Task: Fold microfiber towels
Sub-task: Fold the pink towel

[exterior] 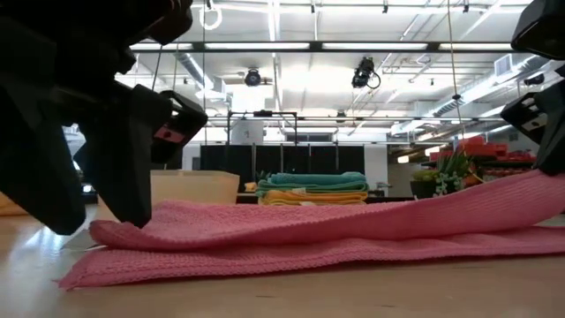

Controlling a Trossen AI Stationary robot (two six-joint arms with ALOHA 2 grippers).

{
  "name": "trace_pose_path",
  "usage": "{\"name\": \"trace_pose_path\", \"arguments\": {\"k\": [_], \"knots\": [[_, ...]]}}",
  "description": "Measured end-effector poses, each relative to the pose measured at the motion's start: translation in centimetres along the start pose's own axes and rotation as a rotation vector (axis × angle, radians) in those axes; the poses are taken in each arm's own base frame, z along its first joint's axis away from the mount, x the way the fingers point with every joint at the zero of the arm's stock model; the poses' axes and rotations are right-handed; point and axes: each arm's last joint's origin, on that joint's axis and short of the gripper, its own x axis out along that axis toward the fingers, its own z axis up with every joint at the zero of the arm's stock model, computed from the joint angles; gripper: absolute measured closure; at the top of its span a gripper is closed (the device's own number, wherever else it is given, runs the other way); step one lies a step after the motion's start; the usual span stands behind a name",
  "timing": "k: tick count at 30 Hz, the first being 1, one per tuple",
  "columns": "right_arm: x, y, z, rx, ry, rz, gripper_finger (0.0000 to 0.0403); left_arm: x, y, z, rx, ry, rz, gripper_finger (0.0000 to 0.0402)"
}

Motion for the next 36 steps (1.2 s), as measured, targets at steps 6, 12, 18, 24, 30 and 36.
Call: {"name": "trace_pose_path", "arguments": {"k": [6, 12, 18, 24, 30, 36], "knots": [[0.0, 0.0, 0.0, 0.004, 0.000, 0.001, 0.0398, 0.0, 0.2, 0.1, -0.006, -0.002, 0.004, 0.0269], [0.0, 0.0, 0.0, 0.003, 0.000, 0.000, 0.0398, 0.2, 0.3, -0.2, -0.028, 0.014, 0.008, 0.0280], [0.0, 0.0, 0.0, 0.001, 0.000, 0.000, 0.0398, 0.2, 0.3, -0.2, -0.026, 0.017, 0.008, 0.0297], [0.0, 0.0, 0.0, 0.000, 0.000, 0.000, 0.0398, 0.2, 0.3, -0.2, -0.023, 0.013, 0.007, 0.0338], [0.0, 0.0, 0.0, 0.000, 0.000, 0.000, 0.0398, 0.2, 0.4, 0.2, -0.016, -0.008, 0.007, 0.0392], [0.0, 0.0, 0.0, 0.000, 0.000, 0.000, 0.0398, -0.2, 0.0, 2.2, 0.028, -0.047, 0.000, 0.0396]]}}
